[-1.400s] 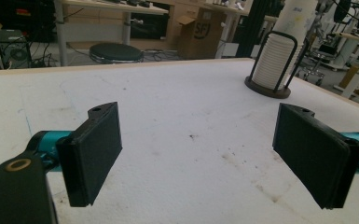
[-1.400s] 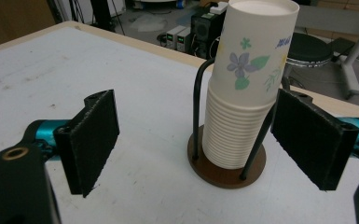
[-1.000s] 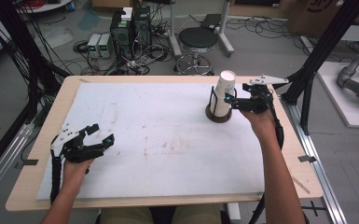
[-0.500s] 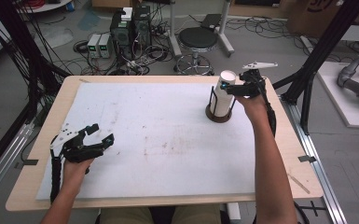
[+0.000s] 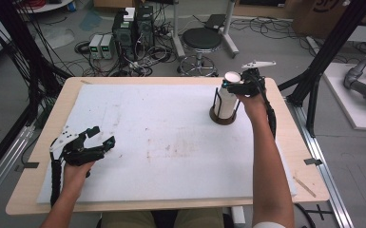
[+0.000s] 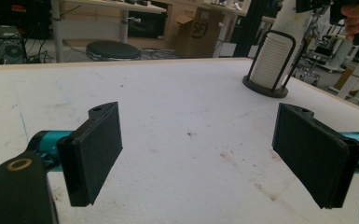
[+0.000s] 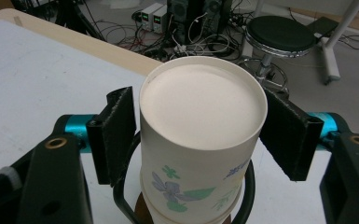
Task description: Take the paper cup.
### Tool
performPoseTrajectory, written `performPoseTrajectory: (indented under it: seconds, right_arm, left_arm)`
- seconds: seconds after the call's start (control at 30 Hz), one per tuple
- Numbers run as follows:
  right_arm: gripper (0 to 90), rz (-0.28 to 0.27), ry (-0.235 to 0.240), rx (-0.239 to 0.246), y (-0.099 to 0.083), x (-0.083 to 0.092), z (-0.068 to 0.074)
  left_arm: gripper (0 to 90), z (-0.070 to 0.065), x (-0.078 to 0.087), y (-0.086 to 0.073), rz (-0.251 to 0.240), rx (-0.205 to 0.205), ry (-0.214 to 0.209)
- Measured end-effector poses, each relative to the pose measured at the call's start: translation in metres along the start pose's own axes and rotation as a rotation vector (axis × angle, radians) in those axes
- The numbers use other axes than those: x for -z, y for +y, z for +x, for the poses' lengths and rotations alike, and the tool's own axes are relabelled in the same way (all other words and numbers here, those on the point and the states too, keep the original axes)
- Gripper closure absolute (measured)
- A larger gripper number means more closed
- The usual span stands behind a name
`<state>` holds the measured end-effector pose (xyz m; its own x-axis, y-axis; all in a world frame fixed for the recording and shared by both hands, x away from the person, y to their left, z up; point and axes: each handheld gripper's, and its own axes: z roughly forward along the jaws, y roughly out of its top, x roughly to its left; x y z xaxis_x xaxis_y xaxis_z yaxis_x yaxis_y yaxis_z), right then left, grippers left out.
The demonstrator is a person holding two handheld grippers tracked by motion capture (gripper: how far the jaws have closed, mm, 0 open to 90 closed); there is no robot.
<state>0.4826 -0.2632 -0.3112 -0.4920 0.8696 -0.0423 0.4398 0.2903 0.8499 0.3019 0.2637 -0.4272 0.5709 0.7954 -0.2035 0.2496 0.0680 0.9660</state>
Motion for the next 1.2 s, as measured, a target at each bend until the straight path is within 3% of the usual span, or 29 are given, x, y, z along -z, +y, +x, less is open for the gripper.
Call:
performPoseTrajectory:
  seconds: [0.43,0.9,1.2]
  right_arm:
    - [35.5,-0.043,0.008,-0.020,0.004,0.009,-0.003]
    - [36.2,-0.133,0.006,0.014,0.040,0.054,-0.001]
    - [36.4,-0.157,0.037,0.036,0.041,0.083,0.005]
  left_arm:
    - [15.7,-0.001,0.000,0.000,-0.001,0.009,-0.003]
    - [15.7,-0.001,-0.001,0.000,0.001,0.011,-0.018]
    - [15.7,-0.002,0.002,0.000,0.001,0.011,-0.036]
